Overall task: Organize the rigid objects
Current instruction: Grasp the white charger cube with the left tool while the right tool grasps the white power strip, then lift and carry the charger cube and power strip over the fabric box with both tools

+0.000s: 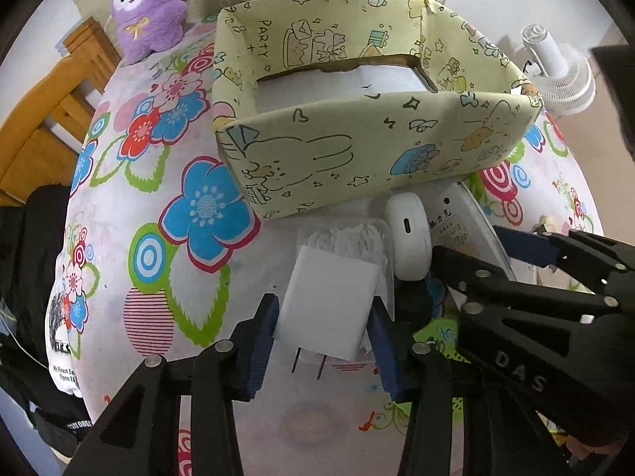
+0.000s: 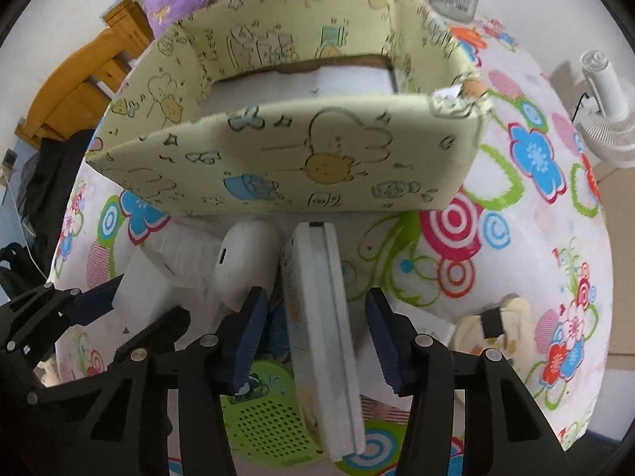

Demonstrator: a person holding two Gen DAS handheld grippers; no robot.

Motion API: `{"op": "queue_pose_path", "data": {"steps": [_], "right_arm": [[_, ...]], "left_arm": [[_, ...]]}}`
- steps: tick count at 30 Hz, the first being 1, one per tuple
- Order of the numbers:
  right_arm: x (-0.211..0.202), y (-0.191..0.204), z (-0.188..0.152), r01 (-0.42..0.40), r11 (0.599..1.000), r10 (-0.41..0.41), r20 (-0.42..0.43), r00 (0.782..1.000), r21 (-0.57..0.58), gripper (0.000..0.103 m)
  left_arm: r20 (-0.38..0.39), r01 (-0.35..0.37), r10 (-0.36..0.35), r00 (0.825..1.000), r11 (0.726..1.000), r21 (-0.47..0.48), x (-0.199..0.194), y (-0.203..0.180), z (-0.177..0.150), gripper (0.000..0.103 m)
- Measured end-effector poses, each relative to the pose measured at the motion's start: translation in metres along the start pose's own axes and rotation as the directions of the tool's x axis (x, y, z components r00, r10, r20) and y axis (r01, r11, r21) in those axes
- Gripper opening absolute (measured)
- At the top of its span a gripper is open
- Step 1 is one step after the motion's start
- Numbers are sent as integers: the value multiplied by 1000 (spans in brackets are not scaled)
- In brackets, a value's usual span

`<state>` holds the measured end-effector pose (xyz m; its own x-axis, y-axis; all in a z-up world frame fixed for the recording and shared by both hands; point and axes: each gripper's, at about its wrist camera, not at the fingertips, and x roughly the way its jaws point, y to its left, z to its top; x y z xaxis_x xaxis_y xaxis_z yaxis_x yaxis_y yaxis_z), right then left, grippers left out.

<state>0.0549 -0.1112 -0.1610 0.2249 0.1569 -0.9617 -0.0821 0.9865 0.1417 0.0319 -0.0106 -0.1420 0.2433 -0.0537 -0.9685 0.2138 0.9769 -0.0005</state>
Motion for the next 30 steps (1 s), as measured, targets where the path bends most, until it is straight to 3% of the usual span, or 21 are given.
{"op": "queue_pose_path", "data": {"steps": [5,9,22,30], "right_arm": [[14,5,2,21,1000,-20,-38,999,13,45],[17,8,4,29,999,-28,-48,998,16,25],[-15,8,-1,62,998,-63,29,998,28,23],[-41,-2,-7,56,998,-57,62,996,20,23]], "left_arm": [[1,12,-12,1000,1000,18,1,-1,0,46],[-3,33,-33,999,999,18,1,-1,1,45],[-3,102,-103,995,993,-60,-9,0,0,44],[21,105,-104,994,993,-62,-20,-8,-1,44]]}}
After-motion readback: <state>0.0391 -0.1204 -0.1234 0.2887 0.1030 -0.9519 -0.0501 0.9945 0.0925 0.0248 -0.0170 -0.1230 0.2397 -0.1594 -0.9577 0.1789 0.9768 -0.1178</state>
